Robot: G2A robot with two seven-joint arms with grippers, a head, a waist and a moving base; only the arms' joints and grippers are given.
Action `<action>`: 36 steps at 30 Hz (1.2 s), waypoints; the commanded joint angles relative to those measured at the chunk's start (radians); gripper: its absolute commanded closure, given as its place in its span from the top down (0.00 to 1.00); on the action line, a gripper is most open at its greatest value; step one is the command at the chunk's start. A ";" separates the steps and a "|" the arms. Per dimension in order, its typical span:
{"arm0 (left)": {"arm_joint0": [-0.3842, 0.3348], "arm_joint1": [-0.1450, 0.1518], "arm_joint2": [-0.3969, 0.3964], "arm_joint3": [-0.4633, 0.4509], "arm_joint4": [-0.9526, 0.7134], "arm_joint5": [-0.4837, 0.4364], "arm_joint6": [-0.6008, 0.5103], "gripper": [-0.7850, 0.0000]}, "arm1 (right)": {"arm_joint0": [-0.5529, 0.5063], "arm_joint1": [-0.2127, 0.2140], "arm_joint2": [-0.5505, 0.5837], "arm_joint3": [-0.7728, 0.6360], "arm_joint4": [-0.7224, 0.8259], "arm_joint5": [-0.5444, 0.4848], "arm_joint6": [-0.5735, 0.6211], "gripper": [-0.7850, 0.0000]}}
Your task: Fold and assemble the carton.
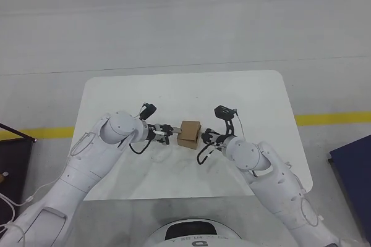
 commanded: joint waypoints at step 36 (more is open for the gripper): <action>-0.036 -0.018 0.034 0.029 0.041 0.012 -0.017 0.64 | 0.033 -0.006 -0.027 0.033 -0.032 0.011 0.002 0.36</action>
